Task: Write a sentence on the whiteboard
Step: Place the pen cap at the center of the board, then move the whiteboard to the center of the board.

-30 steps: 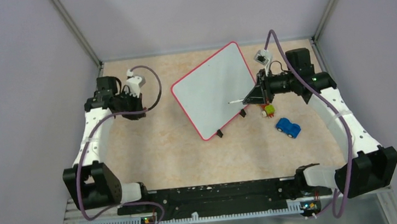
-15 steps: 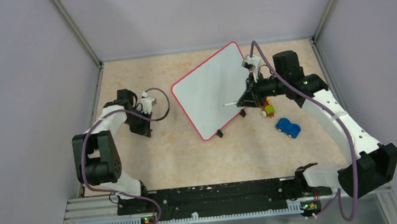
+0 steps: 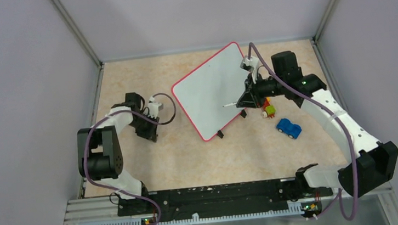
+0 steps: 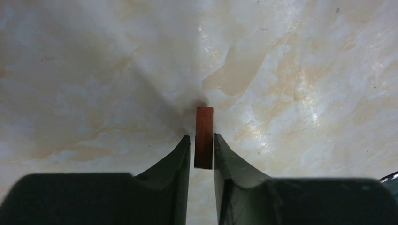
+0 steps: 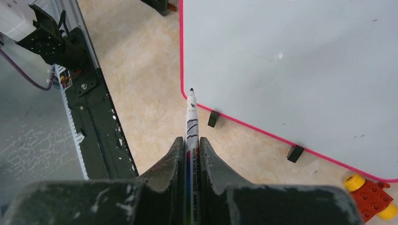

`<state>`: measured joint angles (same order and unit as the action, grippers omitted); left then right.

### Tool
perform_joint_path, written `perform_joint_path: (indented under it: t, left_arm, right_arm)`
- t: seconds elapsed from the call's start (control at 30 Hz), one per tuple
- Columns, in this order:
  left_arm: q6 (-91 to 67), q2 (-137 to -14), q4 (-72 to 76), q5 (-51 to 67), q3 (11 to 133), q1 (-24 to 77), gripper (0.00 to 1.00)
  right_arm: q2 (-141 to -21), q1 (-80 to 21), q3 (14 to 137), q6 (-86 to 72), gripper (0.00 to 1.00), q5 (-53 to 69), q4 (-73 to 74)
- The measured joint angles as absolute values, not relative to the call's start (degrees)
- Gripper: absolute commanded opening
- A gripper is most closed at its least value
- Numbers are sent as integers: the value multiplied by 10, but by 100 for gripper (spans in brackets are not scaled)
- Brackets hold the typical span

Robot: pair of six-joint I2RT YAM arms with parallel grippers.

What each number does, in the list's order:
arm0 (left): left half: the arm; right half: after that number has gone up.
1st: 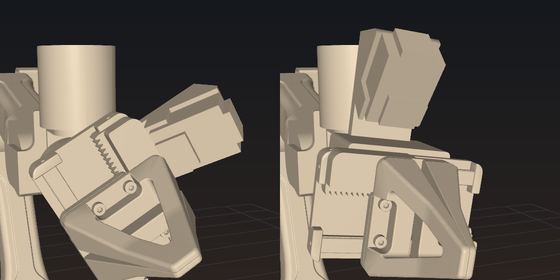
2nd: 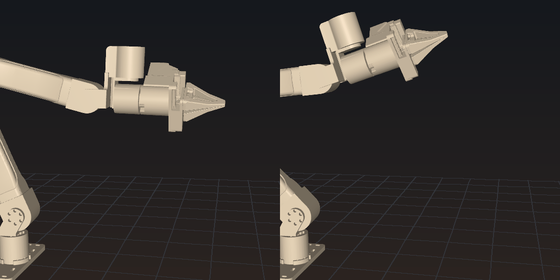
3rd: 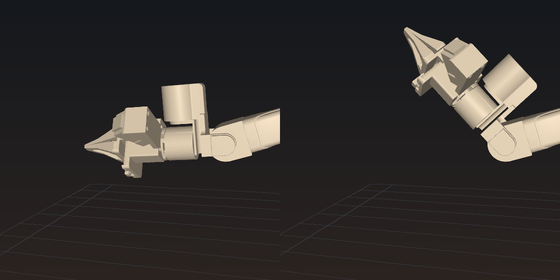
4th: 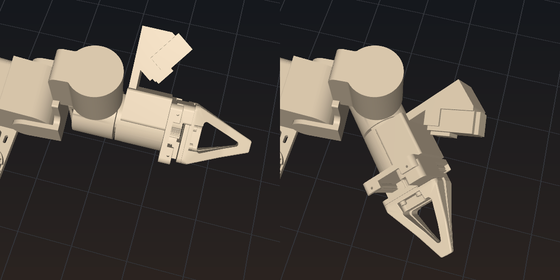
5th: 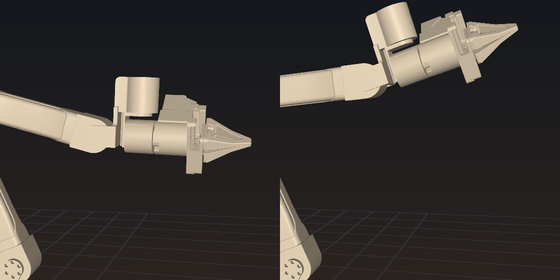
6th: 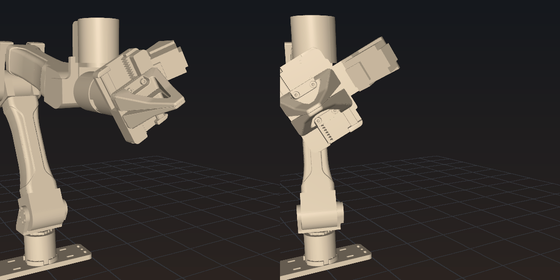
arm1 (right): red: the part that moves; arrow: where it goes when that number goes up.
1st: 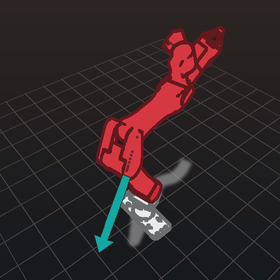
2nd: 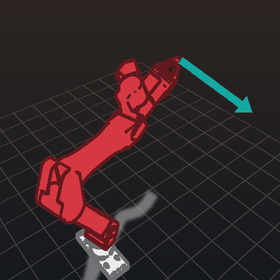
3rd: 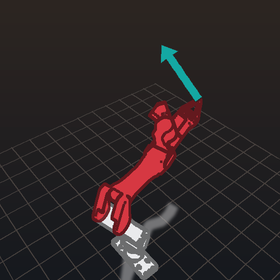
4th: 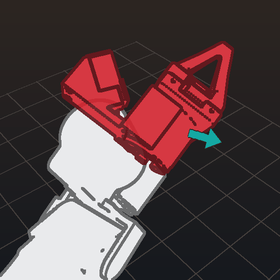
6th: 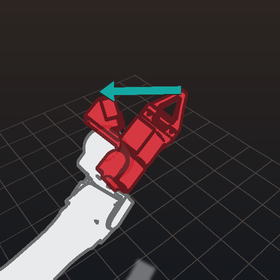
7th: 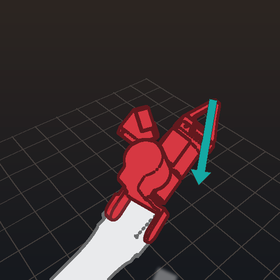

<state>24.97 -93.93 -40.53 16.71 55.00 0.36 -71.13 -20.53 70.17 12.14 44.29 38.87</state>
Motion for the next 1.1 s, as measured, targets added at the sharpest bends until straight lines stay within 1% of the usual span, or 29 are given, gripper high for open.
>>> perform_joint_path:
  t: [0.03,0.07,0.17,0.4,0.57,0.63,0.8,0.9,0.97,1.1]
  left_arm:
    - [251,-940,-406,169,550,6,39]
    - [251,-940,-406,173,550,9,43]
    - [251,-940,-415,186,554,13,51]
    - [246,-943,-449,232,596,12,59]
    - [232,-943,-470,298,673,4,65]
    - [221,-947,-472,338,718,-9,69]
    - [164,-974,-411,446,798,-24,72]
    - [113,-1012,-354,513,818,-21,71]
    - [72,-1059,-311,550,837,-16,71]
    - [17,-1131,-256,579,855,9,73]
  right_arm:
    - [-714,-207,702,123,0,442,389]
    - [-718,-209,702,125,0,441,390]
    - [-731,-213,703,129,0,439,392]
    - [-743,-214,714,136,0,437,403]
    - [-744,-214,718,140,0,436,402]
    - [-745,-214,718,140,0,435,402]
    - [-749,-214,719,140,0,437,399]
    - [-750,-214,725,140,0,444,400]
    - [-750,-214,727,140,0,450,402]
    - [-750,-214,729,147,0,459,405]
